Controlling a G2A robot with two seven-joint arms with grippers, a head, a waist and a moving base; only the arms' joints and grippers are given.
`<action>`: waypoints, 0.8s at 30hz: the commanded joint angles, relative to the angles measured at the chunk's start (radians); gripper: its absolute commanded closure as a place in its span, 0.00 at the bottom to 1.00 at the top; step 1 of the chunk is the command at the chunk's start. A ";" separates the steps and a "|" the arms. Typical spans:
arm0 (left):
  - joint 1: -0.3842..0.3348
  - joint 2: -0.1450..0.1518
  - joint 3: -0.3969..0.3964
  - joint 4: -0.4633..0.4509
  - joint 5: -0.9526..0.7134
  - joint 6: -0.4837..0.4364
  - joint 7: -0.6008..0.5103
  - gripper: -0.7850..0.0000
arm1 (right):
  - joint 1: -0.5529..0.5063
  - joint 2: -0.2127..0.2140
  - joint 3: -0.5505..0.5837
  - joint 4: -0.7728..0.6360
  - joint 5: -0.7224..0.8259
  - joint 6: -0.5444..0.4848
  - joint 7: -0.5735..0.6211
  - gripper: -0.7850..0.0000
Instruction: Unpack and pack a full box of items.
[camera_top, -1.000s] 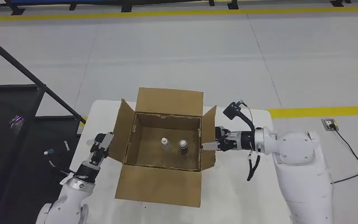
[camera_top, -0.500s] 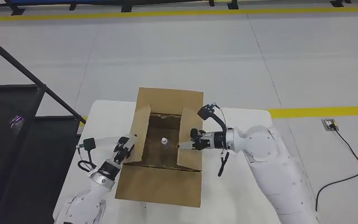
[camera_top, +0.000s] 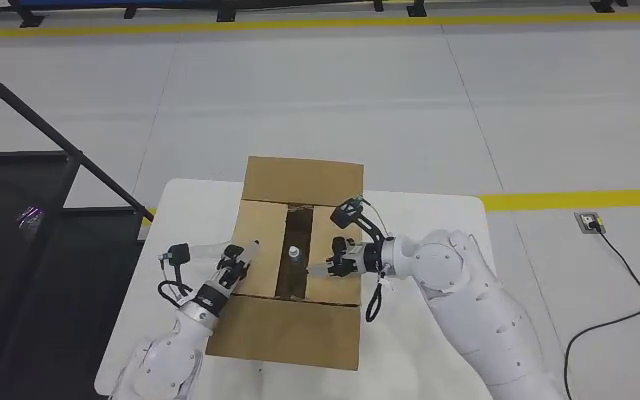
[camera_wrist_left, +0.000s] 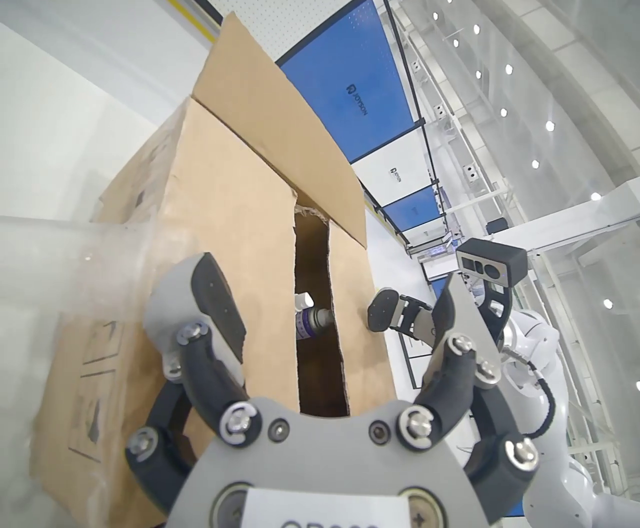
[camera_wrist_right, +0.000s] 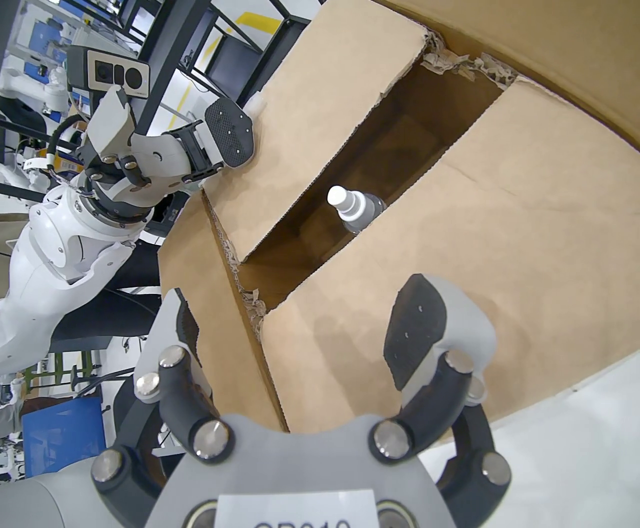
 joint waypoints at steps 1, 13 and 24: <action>0.005 0.000 -0.004 -0.011 -0.003 -0.007 0.009 0.00 | -0.006 0.003 0.002 -0.016 0.001 0.000 -0.003 0.00; 0.148 0.025 -0.245 -0.145 -0.172 -0.086 -0.047 0.00 | -0.013 0.020 0.035 -0.117 -0.010 0.035 0.019 0.00; 0.272 0.077 -0.436 -0.008 -0.423 -0.201 -0.626 0.00 | -0.029 0.022 0.095 -0.052 0.069 0.061 -0.175 0.00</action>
